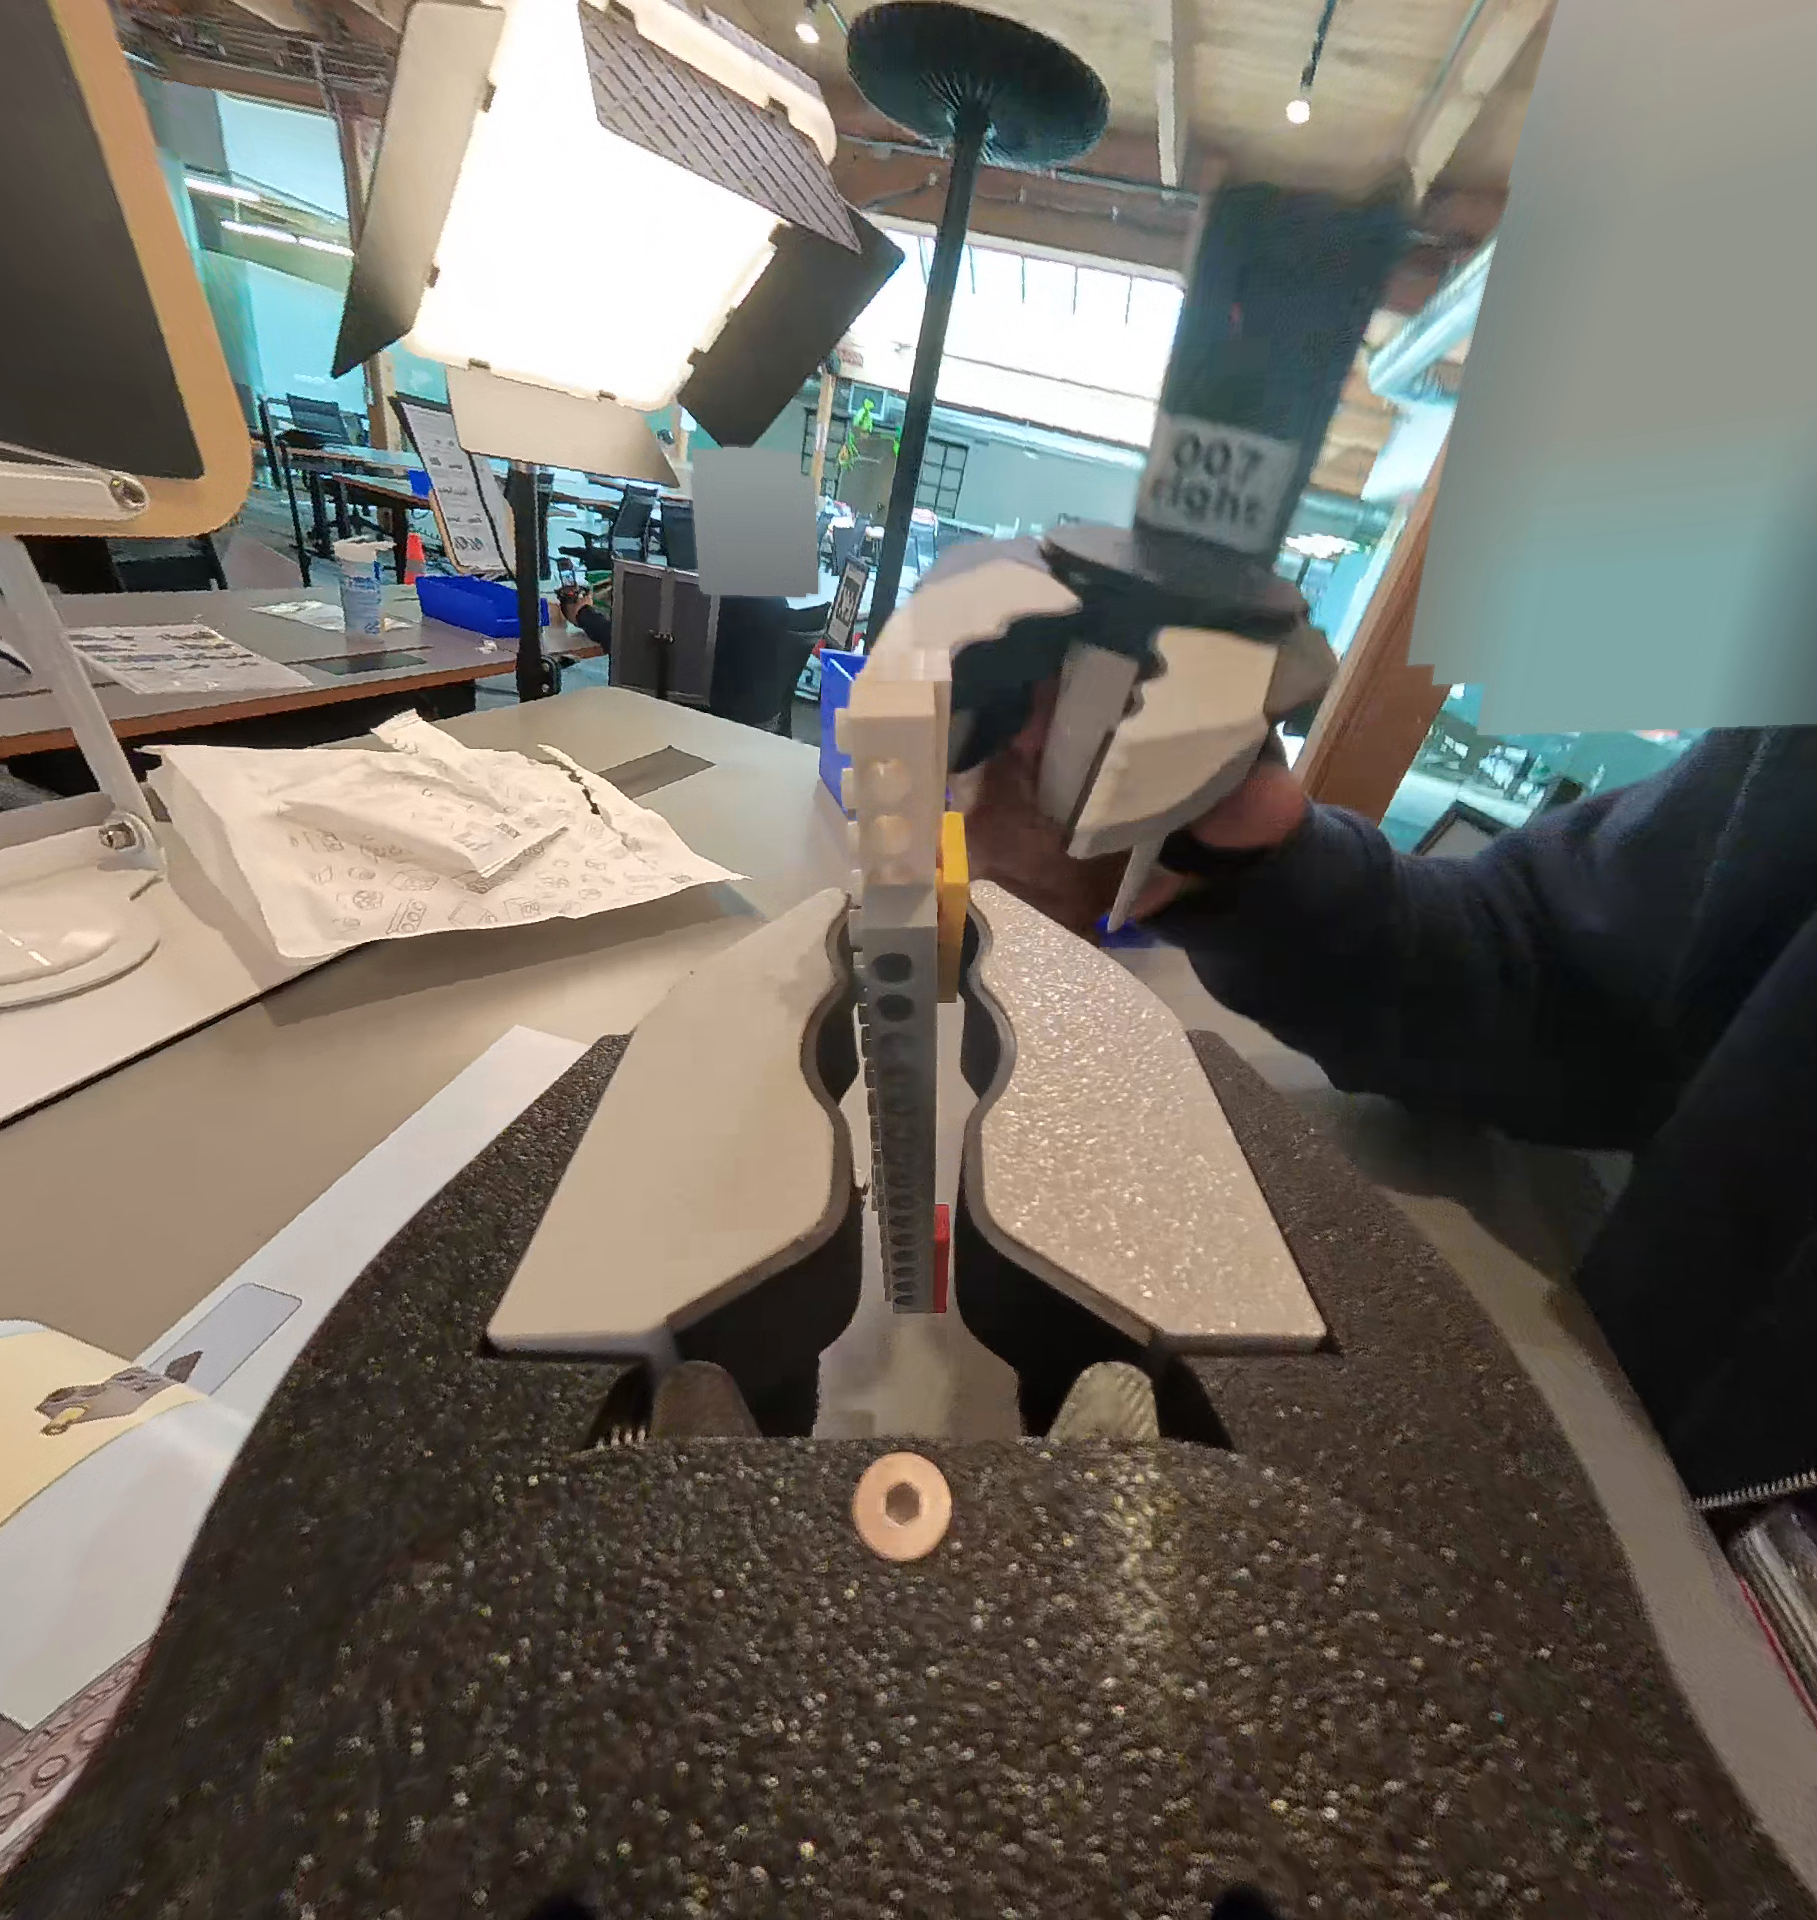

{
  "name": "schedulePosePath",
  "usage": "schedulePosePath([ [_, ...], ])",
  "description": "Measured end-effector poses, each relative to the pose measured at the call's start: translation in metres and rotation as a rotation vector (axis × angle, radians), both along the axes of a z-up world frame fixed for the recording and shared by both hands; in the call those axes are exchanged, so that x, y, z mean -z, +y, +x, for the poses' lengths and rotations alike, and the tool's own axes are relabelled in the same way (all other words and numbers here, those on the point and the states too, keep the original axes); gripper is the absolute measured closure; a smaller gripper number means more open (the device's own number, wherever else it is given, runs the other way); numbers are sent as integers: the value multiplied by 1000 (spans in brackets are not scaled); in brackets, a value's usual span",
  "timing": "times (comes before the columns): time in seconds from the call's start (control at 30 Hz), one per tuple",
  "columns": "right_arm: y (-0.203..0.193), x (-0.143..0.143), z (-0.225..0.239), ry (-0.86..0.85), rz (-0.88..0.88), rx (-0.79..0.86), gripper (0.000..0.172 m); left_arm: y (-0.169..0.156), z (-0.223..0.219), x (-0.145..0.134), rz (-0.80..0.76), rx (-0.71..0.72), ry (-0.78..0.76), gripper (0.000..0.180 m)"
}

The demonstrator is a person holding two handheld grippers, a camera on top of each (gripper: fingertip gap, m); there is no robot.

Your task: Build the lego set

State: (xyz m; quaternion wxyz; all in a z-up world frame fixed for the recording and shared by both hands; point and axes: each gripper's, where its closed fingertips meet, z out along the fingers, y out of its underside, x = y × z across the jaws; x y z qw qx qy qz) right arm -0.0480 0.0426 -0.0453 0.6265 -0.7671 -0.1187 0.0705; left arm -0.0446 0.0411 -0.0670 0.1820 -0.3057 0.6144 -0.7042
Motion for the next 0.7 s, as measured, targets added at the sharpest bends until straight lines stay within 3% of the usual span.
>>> schedulePosePath([
  [0.1,9,0,-12,47,-44,-116,134,-6,-6,2,70,29,-13,164],
  [0.37,8,-5,-34,158,13,-242,144,-27,-24,10,196,138,-10,164],
  [0.7,6,-5,-41,205,21,-287,158,-32,-32,13,177,207,15,164],
])
